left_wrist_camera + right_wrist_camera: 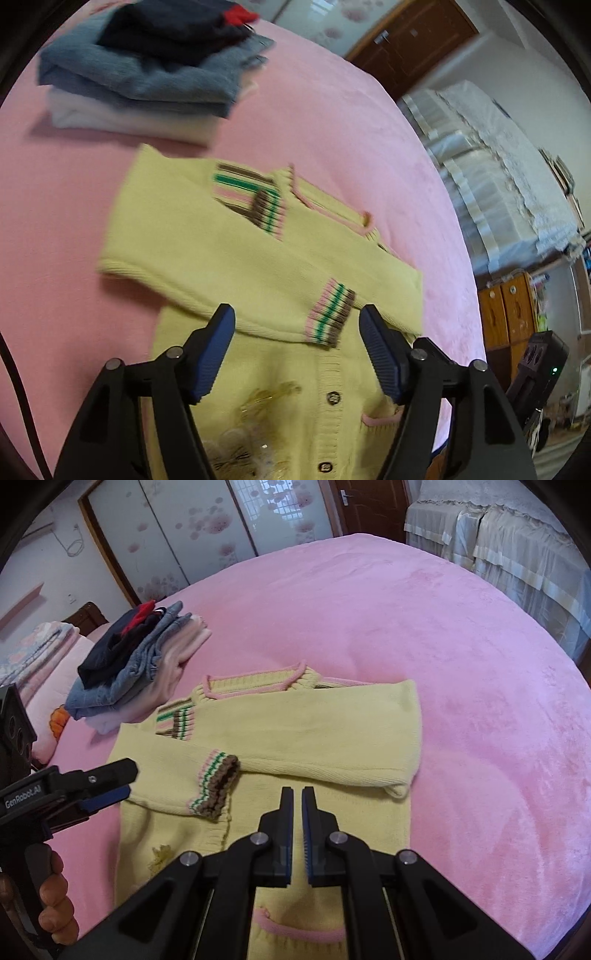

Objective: Fold large clothes

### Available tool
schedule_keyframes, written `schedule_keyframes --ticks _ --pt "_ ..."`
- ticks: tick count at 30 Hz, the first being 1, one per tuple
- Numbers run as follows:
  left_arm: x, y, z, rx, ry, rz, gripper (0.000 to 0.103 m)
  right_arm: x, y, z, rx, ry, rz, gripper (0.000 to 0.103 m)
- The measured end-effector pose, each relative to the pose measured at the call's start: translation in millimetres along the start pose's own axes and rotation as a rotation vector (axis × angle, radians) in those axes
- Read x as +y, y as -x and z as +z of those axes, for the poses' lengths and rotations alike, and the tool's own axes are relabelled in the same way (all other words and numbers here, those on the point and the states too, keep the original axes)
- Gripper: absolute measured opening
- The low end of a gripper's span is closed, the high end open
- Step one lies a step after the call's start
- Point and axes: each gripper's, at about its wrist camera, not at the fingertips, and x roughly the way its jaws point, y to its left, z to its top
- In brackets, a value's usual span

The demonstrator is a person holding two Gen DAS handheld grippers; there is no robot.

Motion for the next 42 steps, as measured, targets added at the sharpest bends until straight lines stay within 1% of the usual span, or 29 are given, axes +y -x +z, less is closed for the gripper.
schedule_keyframes --ticks 2,6,8,9,10,13,16,20,22,23,24,25,27,28,29,30,31,32,34,35,37,38,42 --pt "6 2 2 -0.015 0.019 0.021 0.069 6 -3 -1 0.012 0.008 0.03 0.004" --pt "27 3 -5 -0.012 0.044 0.108 0.069 16 -11 -3 0.044 0.021 0.093 0.005" --pt "40 -4 -10 0.008 0.065 0.159 0.069 20 -18 -3 0.067 0.009 0.125 0.02" --pt "46 -7 -12 0.015 0.075 0.182 0.069 21 -21 -3 0.072 -0.001 0.137 0.035" --pt "52 -9 -14 0.022 0.087 0.206 0.069 22 -23 -3 0.07 -0.012 0.146 0.041" --pt "65 -17 -15 0.044 0.11 0.251 0.069 28 -34 0 0.079 -0.013 0.155 0.041" --pt "70 -24 -17 0.057 0.112 0.256 0.069 31 -50 5 0.094 -0.027 0.178 0.041" --pt "70 -28 -17 0.056 0.101 0.266 0.069 38 -71 11 0.111 -0.021 0.166 0.041" --pt "69 -28 -18 0.056 0.095 0.27 0.069 46 -81 12 0.12 0.01 0.159 0.04" --pt "68 -27 -18 0.057 0.093 0.273 0.069 50 -83 12 0.119 0.03 0.158 0.036" --pt "67 -28 -18 0.059 0.091 0.274 0.069 55 -85 12 0.122 0.053 0.15 0.017" --pt "65 -29 -17 0.059 0.091 0.276 0.069 62 -84 13 0.126 0.093 0.137 0.009" --pt "64 -31 -17 0.056 0.091 0.275 0.069 68 -73 18 0.089 0.122 0.16 0.007" --pt "63 -32 -17 0.054 0.091 0.274 0.069 72 -62 23 0.051 0.139 0.178 0.007" --pt "62 -32 -17 0.053 0.089 0.276 0.069 76 -47 31 -0.007 0.162 0.181 0.007" --pt "62 -33 -17 0.052 0.088 0.278 0.069 77 -35 37 -0.057 0.178 0.18 0.007" --pt "62 -33 -17 0.052 0.087 0.279 0.069 76 -17 46 -0.127 0.192 0.171 0.007" --pt "61 -32 -18 0.052 0.085 0.281 0.069 73 -5 54 -0.172 0.194 0.161 0.007" --pt "59 -33 -18 0.054 0.079 0.284 0.069 61 12 69 -0.234 0.176 0.14 0.007" --pt "58 -33 -18 0.054 0.077 0.283 0.069 55 14 75 -0.244 0.164 0.133 0.007" --pt "56 -33 -18 0.054 0.071 0.282 0.069 39 12 83 -0.24 0.14 0.109 0.007" --pt "55 -34 -18 0.054 0.068 0.283 0.069 30 6 85 -0.217 0.12 0.097 0.007" --pt "49 -36 -18 0.058 0.045 0.294 0.069 1 -21 81 -0.118 0.047 0.093 0.007"
